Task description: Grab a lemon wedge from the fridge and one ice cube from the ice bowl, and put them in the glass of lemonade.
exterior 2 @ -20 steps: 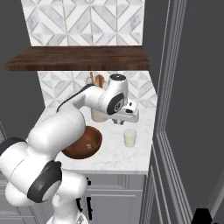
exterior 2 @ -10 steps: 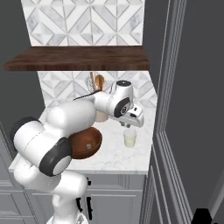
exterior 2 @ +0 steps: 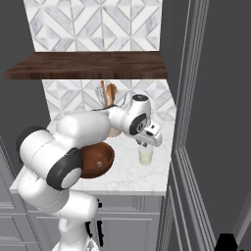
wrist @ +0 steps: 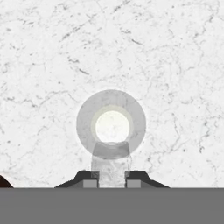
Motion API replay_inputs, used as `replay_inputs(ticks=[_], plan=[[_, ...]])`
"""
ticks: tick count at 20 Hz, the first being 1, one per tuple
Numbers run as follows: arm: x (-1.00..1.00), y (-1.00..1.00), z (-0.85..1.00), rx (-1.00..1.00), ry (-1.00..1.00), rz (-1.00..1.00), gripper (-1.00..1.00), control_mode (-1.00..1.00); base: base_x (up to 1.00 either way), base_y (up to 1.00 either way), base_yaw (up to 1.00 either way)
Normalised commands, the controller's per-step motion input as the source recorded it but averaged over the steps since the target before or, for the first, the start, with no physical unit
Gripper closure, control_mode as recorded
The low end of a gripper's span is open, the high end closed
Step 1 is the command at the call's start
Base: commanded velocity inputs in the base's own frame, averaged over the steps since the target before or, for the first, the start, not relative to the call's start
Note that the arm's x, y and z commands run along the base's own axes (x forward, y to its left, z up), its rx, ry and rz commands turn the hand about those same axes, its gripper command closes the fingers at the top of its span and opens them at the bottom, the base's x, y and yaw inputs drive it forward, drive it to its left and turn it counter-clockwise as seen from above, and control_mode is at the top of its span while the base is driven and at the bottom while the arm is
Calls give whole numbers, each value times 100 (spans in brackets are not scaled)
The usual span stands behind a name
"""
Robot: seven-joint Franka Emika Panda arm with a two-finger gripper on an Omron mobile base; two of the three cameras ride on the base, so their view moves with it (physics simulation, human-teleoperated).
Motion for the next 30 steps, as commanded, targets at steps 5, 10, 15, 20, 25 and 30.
replay_inputs(ticks=[5, 10, 15, 20, 25, 30], plan=[[0, 0, -14, 0, 0, -2, 100, -100, 0, 0, 0], [2, 0, -2, 0, 0, 0, 100, -100, 0, 0, 0], [33, 0, 0, 0, 1, 0, 100, -100, 0, 0, 0], [8, 0, -13, 0, 0, 0, 100, -100, 0, 0, 0], [0, -5, -40, 1, 0, 0, 100, -100, 0, 0, 0], [0, 0, -13, 0, 0, 0, -100, -100, 0, 0, 0]])
